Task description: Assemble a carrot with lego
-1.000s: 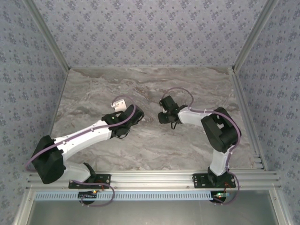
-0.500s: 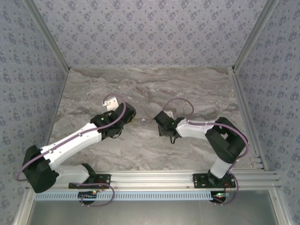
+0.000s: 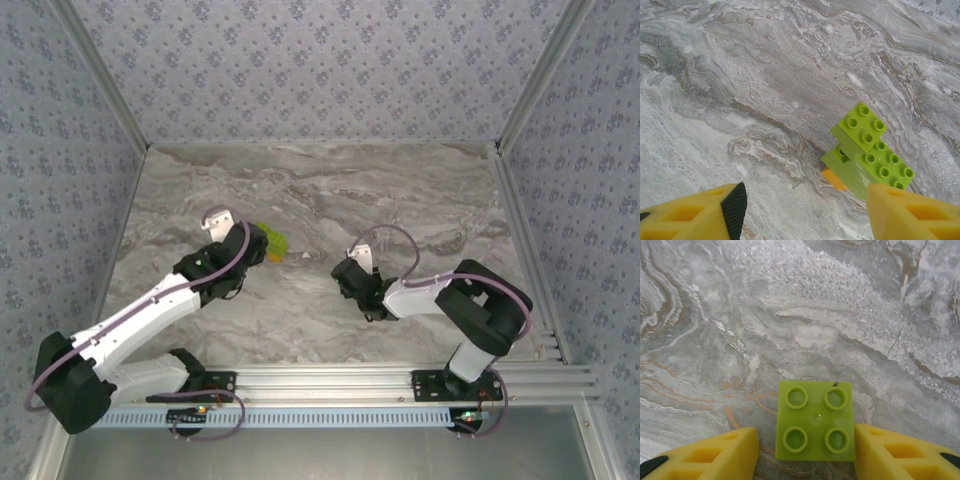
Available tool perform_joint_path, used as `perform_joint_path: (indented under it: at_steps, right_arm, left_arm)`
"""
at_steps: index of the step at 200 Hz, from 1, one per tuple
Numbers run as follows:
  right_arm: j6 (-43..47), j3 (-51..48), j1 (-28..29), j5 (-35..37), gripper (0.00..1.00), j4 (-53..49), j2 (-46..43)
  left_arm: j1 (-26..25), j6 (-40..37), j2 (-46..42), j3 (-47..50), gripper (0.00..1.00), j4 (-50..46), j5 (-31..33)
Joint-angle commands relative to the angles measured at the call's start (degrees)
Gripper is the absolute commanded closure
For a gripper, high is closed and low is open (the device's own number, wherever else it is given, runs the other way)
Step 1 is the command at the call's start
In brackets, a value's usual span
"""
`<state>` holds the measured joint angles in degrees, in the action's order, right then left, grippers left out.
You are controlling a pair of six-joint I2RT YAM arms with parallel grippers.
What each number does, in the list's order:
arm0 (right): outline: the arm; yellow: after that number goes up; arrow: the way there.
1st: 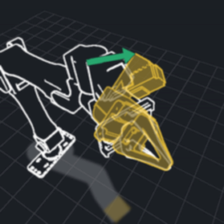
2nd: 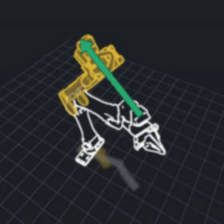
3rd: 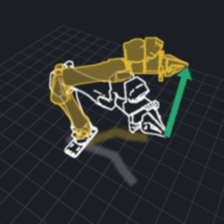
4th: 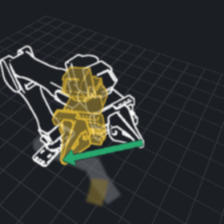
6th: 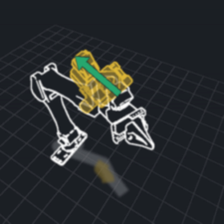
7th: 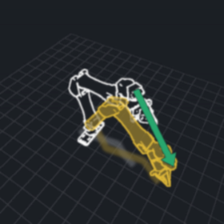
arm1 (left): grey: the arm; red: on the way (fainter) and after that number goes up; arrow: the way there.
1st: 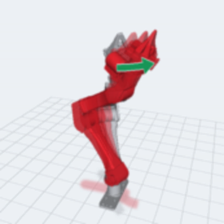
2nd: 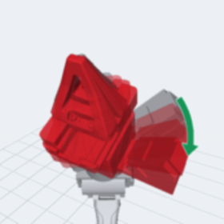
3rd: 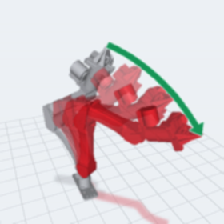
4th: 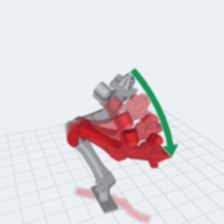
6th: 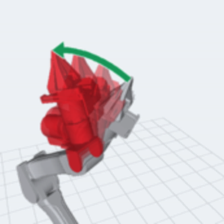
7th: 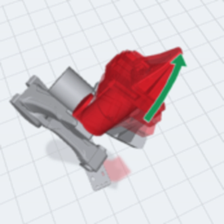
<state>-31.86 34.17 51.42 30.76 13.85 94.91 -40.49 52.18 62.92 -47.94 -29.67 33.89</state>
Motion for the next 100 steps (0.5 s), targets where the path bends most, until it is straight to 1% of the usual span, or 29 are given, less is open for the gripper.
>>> perform_joint_path:
  at_steps: [1, 23, 48, 76, 100]
  right_arm:
    - [3.6, -4.2, -0.3, 1.7, 0.46, 4.5, 3.0]
    - [5.6, -6.0, 0.0, 2.3, 0.45, 7.6, 4.3]
    - [6.5, -8.9, 0.2, 1.7, 0.45, 16.3, 9.1]
    - [8.3, -9.1, 0.4, 1.7, 0.46, 21.6, 14.1]
    - [8.8, -9.7, 0.5, 2.1, 0.50, 24.6, 16.2]
  left_arm:
    - [2.8, -2.9, -2.3, 1.3, 0.34, 2.6, -1.9]
    - [5.9, -3.8, -4.1, 2.5, 0.34, 3.4, -3.7]
    - [8.1, -5.2, -5.8, 2.9, 0.34, 3.5, -3.9]
    - [10.1, -7.3, -7.8, 3.4, 0.34, 4.2, -4.5]
    - [11.8, -9.0, -9.7, 4.5, 0.34, 5.5, -5.5]
